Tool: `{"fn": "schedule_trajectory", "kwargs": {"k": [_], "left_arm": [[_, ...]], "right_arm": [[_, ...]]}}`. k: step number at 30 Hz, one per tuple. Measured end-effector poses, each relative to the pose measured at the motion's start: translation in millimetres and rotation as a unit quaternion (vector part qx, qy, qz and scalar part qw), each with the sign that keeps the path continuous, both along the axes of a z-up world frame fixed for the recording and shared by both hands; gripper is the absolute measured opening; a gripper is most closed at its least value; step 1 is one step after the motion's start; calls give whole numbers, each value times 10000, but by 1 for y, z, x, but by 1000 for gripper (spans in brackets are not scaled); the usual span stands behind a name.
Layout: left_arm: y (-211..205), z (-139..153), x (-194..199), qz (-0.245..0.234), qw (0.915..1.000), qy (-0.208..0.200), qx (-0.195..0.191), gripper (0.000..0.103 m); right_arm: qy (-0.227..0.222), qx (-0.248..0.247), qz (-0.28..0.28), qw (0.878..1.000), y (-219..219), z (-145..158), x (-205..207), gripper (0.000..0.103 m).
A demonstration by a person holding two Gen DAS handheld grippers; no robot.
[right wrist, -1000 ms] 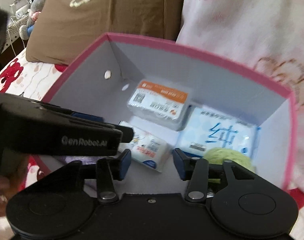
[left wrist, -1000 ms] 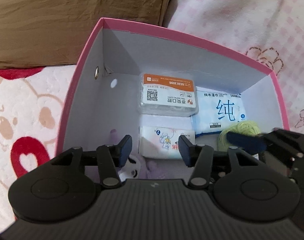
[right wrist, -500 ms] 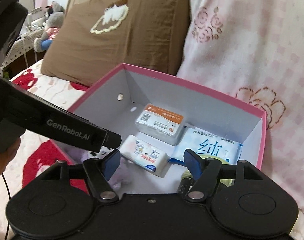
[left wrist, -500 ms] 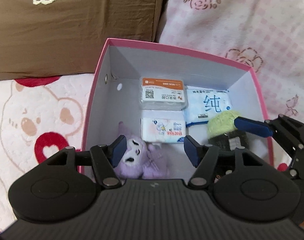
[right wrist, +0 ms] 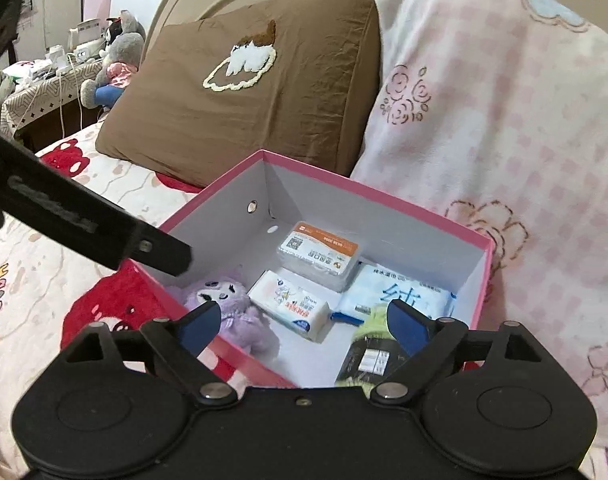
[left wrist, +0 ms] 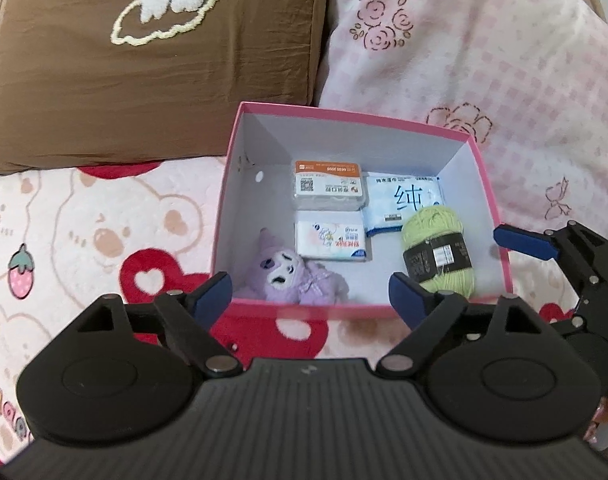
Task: Organize objects
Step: 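Lift the open left tool up out of the pink box, then move the open left tool down toward the orange makeup sponge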
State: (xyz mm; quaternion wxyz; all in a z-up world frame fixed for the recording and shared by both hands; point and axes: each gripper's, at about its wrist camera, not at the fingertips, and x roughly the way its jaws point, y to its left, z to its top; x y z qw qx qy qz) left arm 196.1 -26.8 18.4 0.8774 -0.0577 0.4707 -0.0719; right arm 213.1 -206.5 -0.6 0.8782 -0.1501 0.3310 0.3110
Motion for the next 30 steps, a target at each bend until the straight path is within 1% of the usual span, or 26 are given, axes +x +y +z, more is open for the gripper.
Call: {"fn": "schedule_trajectory", "kwargs": {"k": [3,7,11,15,18,23,30], "left_arm": [[1,7,-11,-3,10000,69,11,91],[1,16,-24,-17,10000,67,2,100],[3,20,-37,-68,9999,74,66,100],[4,20,-51,-135,9998,49,165,100],[6,19,-60,-208,9997,58,138,100],[7,18,-70,-371,9992,132,30,100],[2,23,-84,-639,9979,91,56,100]], "right_arm": [[40,53,-22,10000,-7,5,-10,92],[-26,85,-41,10000,-17,13,-25,92],[-79,179,-85,9998,-28,23,-35,92],[-7,331,-205,9992,-39,31,-44,92],[6,376,-160,9992,-43,32,-55,92],[-121,163,116,9997,-41,31,-80,92],[-231,-214,450,9985,-37,32,-109,92]]}}
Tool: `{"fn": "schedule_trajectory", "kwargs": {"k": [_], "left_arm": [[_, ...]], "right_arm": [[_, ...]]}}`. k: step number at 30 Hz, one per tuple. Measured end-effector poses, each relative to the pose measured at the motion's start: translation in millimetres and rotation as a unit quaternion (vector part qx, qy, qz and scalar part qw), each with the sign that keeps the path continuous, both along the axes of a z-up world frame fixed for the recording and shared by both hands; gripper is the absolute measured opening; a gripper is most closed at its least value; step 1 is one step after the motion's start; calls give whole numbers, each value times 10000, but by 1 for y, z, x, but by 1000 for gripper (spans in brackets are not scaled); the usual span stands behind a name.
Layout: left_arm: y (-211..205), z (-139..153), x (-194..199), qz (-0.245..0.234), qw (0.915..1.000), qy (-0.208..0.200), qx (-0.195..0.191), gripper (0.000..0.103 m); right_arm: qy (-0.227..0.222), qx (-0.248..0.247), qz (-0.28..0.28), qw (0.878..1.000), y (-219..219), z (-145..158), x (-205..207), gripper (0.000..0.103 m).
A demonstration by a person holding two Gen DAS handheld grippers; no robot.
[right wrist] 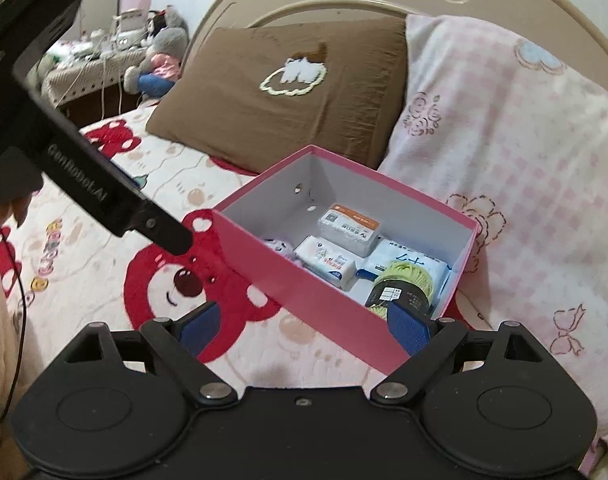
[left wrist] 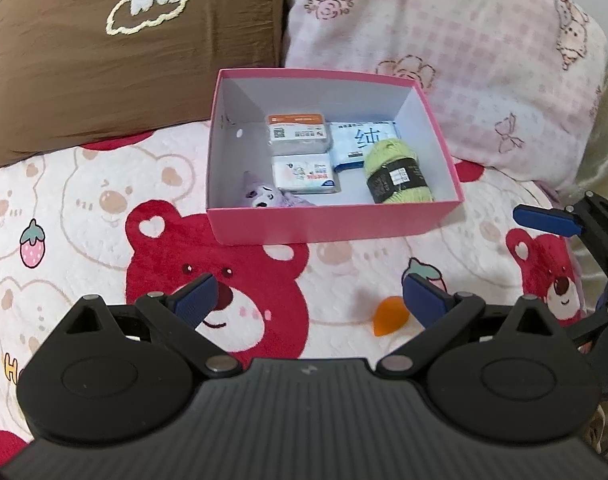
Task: Organize objects
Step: 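Move the open left tool down toward the orange makeup sponge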
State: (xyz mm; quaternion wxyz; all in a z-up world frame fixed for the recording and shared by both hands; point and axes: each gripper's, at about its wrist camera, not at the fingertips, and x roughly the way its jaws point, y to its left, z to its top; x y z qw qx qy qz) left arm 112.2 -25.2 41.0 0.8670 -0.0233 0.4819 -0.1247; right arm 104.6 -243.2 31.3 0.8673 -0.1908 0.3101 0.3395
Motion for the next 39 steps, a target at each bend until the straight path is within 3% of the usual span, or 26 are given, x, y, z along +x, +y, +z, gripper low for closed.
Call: {"fn": "schedule_trajectory", "kwargs": {"k": [9,21,27,34,39], "left_arm": [[-14,-20,-10,-258,9996,-65,-63,100],[-15,-54,-23,-286,9987,354,-224,100],[-24,-64,-32,-515,9977,64,-430,97],[-32,-92,-32,-479,9969,167,-604,97],[-35,-114,-26,-105,9969,86,-779,97]], "right_arm": [[165,-104,46,9998,-4,-12,-16,92],[435,-121,389,9982,-7,-27,-38,92],[589,181,564,9965,-8,-41,-39,92],[850,308,562,9943,-11,-69,-29,92],[804,-141,384,9959,-5,-103,-13,92]]}}
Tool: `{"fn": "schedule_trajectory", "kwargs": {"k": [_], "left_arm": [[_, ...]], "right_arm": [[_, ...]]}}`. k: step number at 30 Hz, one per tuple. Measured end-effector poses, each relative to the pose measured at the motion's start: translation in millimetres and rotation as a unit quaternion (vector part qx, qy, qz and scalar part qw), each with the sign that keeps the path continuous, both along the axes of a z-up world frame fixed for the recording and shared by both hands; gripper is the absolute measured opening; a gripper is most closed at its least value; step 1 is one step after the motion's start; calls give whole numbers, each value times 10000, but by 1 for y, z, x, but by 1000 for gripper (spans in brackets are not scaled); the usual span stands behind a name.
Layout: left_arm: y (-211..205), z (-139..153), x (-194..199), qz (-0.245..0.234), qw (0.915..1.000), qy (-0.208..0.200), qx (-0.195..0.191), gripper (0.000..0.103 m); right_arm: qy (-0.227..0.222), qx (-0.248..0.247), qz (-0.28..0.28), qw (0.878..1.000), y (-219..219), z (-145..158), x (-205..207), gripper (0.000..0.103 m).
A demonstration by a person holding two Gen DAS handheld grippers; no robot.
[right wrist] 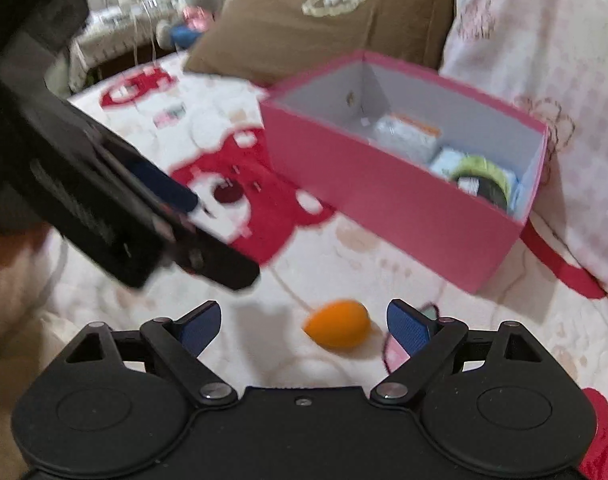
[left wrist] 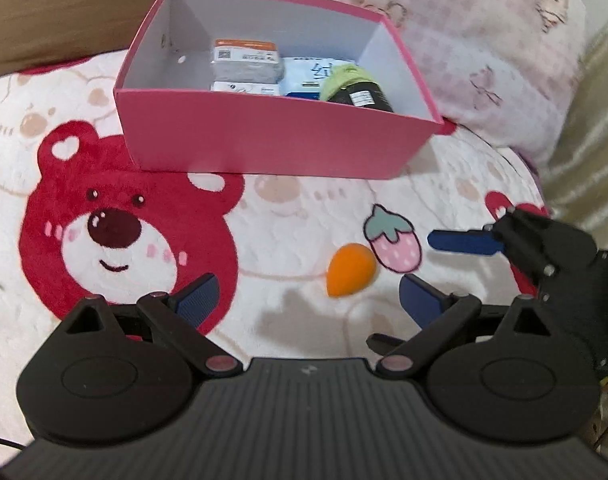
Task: Organize objects
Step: 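Move the open left tool down toward the orange makeup sponge, then close the left tool on the orange makeup sponge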
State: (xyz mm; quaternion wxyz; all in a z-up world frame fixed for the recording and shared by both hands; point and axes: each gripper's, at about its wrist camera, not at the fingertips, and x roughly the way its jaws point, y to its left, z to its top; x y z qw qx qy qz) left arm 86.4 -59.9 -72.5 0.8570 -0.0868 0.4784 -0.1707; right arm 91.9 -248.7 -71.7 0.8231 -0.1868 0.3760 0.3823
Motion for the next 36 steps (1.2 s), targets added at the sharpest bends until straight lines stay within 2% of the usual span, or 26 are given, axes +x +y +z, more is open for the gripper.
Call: {"fn": "schedule_trajectory", "kwargs": {"k": [5,9,13,16,19,25,30,35,36], "left_arm": [[-4,-21,7,127,9998,171,-48,97],[-15,-33,8,51,9999,87,74,97],[-27,-42,6,-143,9998,6,143,97],[-29,-47,6,-53,9998,-85,-172,97],[-36,-51,9,-109,9997,-125,-168,97],[-36,-66,17,93,9995,130,-273,97],[-33,-70,20,171,9992,-20,-368,89],[-38,-76,24,146,9990,-27,-421,62],[-38,-77,24,135,9988,-7,-477,59]], "right_arm": [[-98,-152,34,9998,-4,-23,11,92],[-112,-175,48,9998,-6,-36,14,92],[-95,-191,6,9998,-7,-47,17,84],[-128,-151,51,9998,-7,-52,17,83],[-286,-150,62,9995,-6,-57,16,82],[-381,-57,84,9992,-6,-68,18,76],[-347,39,33,9994,-7,-74,20,73],[-280,100,-35,9996,-9,-78,23,65],[-252,134,-47,9996,-9,-77,23,64]]}}
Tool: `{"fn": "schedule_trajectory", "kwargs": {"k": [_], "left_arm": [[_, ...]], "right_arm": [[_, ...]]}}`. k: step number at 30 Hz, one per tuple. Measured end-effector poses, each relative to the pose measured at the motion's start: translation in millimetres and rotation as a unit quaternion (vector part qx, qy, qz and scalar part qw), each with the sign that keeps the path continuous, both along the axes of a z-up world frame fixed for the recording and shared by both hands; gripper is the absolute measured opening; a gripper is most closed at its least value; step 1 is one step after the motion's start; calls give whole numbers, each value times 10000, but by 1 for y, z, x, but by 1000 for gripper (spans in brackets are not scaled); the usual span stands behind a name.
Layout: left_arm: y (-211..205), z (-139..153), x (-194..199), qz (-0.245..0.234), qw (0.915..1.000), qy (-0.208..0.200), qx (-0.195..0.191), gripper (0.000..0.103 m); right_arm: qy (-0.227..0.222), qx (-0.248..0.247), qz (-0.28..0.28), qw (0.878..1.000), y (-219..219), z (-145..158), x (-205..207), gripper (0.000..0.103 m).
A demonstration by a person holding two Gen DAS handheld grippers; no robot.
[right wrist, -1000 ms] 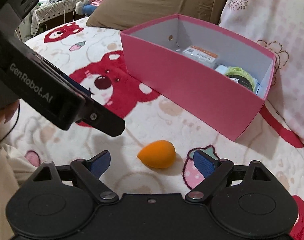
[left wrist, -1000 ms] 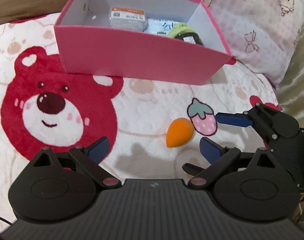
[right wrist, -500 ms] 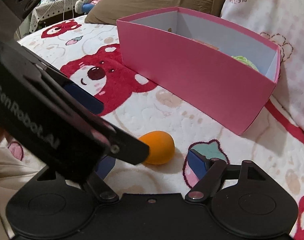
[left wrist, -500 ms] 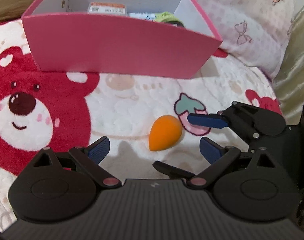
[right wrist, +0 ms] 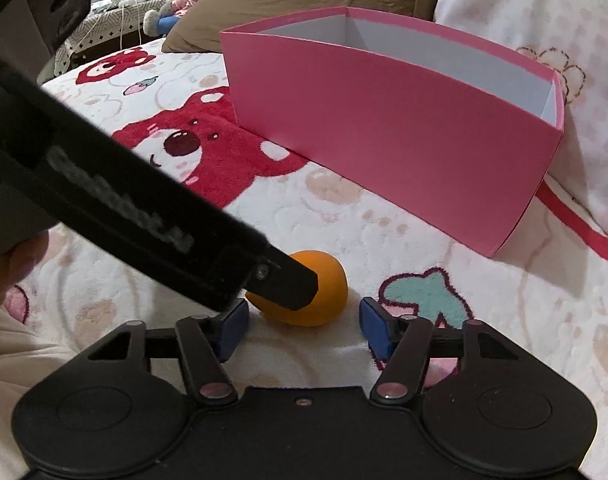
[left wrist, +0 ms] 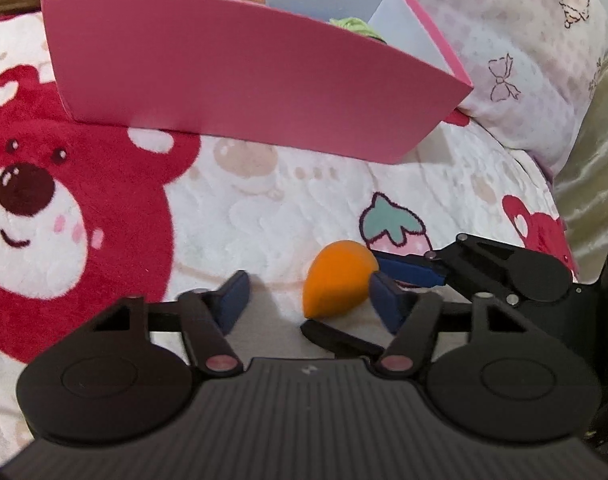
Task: Organize objects
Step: 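Close the left tool on the orange makeup sponge, then lift the sponge with the left tool and carry it over the box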
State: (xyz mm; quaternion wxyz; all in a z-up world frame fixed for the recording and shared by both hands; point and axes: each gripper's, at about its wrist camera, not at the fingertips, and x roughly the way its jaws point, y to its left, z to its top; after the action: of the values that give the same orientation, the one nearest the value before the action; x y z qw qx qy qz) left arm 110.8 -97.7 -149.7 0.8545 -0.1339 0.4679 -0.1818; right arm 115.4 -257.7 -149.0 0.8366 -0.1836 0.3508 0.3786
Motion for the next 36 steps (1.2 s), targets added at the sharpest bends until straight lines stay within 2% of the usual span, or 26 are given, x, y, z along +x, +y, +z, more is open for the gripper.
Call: {"fn": "schedule_trajectory", "kwargs": {"k": [2,3,5,8,21,31,36], "left_arm": [[0,-1,0,-22,9999,22,-117,50],[-1,-1,0,-46,9999,13,-156,48],[-2,-1,0,-99,9997,0,-212,37],[-3,-2,1,-120,9995,8,-296,34],[-5,0,6,-211,9992,71,-327,33],[-2,13,0,-288,9986,121,-420,33],[-2,26,-3,-383,9987,26,-343,33]], "right_arm": [[35,32,0,10000,0,1,0,58],[51,43,-10,10000,0,1,1,57],[45,38,-20,10000,2,0,0,56],[56,52,-64,10000,1,-2,0,56],[262,58,-406,9988,5,-1,6,56],[193,-23,-418,9989,2,12,-7,55],[98,-36,-362,9993,0,24,-12,55]]}}
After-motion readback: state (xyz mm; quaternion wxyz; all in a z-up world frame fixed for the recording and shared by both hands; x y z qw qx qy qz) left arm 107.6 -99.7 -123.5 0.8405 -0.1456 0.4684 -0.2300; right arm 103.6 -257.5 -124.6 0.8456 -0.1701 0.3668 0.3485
